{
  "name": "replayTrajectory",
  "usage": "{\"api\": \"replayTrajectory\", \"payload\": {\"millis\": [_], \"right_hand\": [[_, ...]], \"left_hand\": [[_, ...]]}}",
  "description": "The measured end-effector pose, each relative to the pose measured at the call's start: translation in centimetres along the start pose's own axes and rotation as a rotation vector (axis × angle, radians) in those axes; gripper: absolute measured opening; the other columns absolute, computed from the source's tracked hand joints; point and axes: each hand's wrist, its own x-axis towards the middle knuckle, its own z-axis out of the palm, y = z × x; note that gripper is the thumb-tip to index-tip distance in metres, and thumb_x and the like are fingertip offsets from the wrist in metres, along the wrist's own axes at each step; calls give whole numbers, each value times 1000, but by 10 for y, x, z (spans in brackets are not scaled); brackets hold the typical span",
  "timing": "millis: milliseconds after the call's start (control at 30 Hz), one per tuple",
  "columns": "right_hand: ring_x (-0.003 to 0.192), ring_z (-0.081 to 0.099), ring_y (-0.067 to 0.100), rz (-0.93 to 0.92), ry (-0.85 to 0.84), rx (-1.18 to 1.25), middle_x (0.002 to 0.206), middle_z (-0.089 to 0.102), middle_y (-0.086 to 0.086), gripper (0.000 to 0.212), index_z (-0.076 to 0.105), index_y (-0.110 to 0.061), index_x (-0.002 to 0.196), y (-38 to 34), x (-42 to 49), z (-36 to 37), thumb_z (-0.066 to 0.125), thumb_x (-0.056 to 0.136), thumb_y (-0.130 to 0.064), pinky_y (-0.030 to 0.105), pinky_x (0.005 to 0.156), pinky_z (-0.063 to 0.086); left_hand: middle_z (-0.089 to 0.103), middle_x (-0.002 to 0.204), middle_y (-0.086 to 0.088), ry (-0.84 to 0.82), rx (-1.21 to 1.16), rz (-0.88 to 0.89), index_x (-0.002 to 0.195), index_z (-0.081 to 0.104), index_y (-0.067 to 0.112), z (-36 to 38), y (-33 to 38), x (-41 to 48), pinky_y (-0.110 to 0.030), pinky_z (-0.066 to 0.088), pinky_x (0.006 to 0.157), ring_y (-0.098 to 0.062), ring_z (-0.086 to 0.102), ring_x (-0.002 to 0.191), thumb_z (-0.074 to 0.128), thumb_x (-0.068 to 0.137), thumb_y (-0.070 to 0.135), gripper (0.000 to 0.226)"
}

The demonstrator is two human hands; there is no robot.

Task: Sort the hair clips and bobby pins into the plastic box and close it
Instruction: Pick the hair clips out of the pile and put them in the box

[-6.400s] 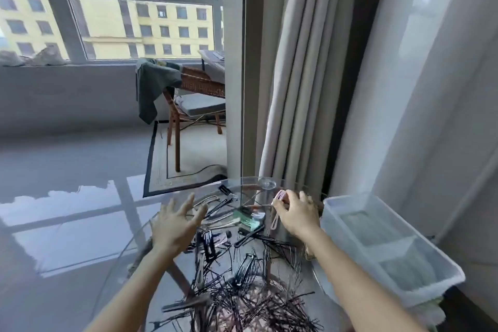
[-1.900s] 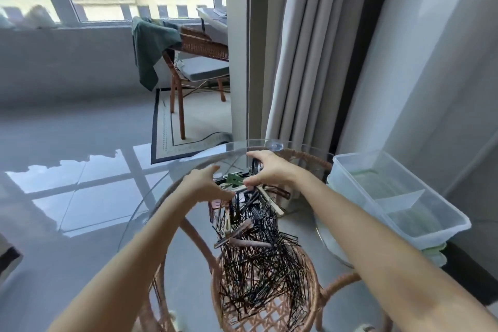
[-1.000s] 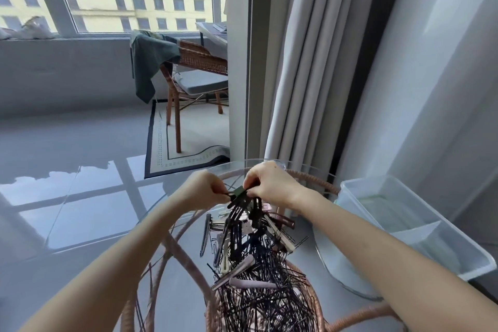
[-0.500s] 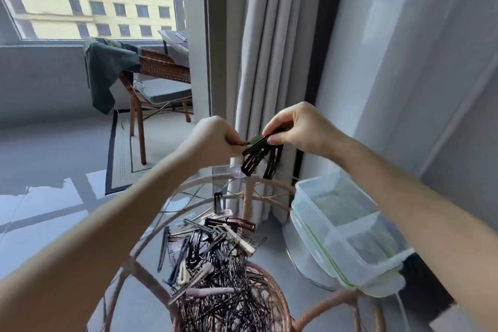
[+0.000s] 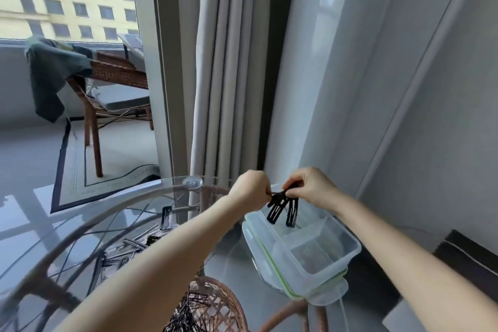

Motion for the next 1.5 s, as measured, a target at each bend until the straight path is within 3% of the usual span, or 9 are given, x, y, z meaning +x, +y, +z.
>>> {"api": "replayTrajectory", "payload": {"millis": [267, 367, 467, 567, 733, 867, 1100, 1300, 1500], "right_hand": [[94, 63, 19, -1, -138, -354, 99, 71, 5, 16, 72, -14, 93, 0, -8, 20, 63, 80, -10, 28, 83, 48], [100, 59, 25, -177, 86, -710, 106, 68, 1, 19, 68, -20, 98, -32, -22, 14, 54, 86, -17, 33, 77, 45], [83, 63, 23, -366, 249, -316, 87, 71, 1, 10, 70, -16, 85, -77, -41, 23, 62, 80, -12, 33, 71, 49], [77, 59, 14, -403, 18, -87, 86, 67, -3, 15, 69, -19, 93, -115, -44, 54, 67, 78, -22, 26, 70, 46], [116, 51, 27, -174, -272, -365, 126, 54, 9, 59, 50, -17, 124, -138, -3, 138, 59, 79, -54, 39, 93, 44], [135, 24, 38, -118, -490, -345, 147, 26, 18, 85, 27, -29, 142, -149, 23, 177, 64, 71, -60, 50, 109, 27], [117, 48, 22, -84, -636, -142, 133, 51, 6, 58, 55, -14, 121, -174, 33, 195, 79, 69, -22, 29, 89, 38], [99, 62, 18, -151, -488, -99, 106, 69, 8, 17, 71, -8, 90, -167, 30, 196, 74, 74, -10, 28, 82, 46], [109, 56, 23, -211, -506, -294, 119, 61, 7, 35, 61, -10, 110, -161, 27, 195, 70, 79, -24, 32, 90, 44]], "left_hand": [[70, 108, -6, -62, -65, 109, 106, 68, 11, -6, -16, -8, -20, 45, 83, -21, 64, 99, 59, 85, 17, 24], [72, 102, -6, 48, -242, 109, 102, 70, 10, -30, -28, -25, -16, 45, 77, -18, 66, 92, 61, 84, 13, 21], [73, 97, -5, 175, -311, 33, 99, 71, 13, -56, -62, -55, -16, 48, 72, -12, 65, 78, 62, 83, 7, 20], [70, 109, -7, 94, -157, -91, 106, 68, 12, -74, -115, -96, -29, 52, 88, -17, 66, 92, 62, 83, 10, 24], [53, 134, -5, -186, 141, -403, 128, 50, 14, -60, -187, -164, -29, 41, 102, -19, 53, 116, 58, 87, 29, 45], [48, 135, -7, -165, 69, -429, 136, 41, 21, -40, -201, -183, -31, 38, 103, -19, 47, 118, 64, 82, 33, 60], [58, 121, -2, -126, -32, -446, 124, 53, 20, -35, -207, -172, -25, 48, 90, -14, 57, 98, 69, 76, 19, 51], [63, 89, -5, -111, -50, -589, 88, 68, 6, -36, -206, -164, -29, 55, 77, -16, 56, 74, 73, 72, 10, 17], [66, 106, -6, -164, 18, -511, 100, 67, 13, -36, -198, -160, -22, 53, 72, -15, 60, 81, 67, 77, 13, 23]]}}
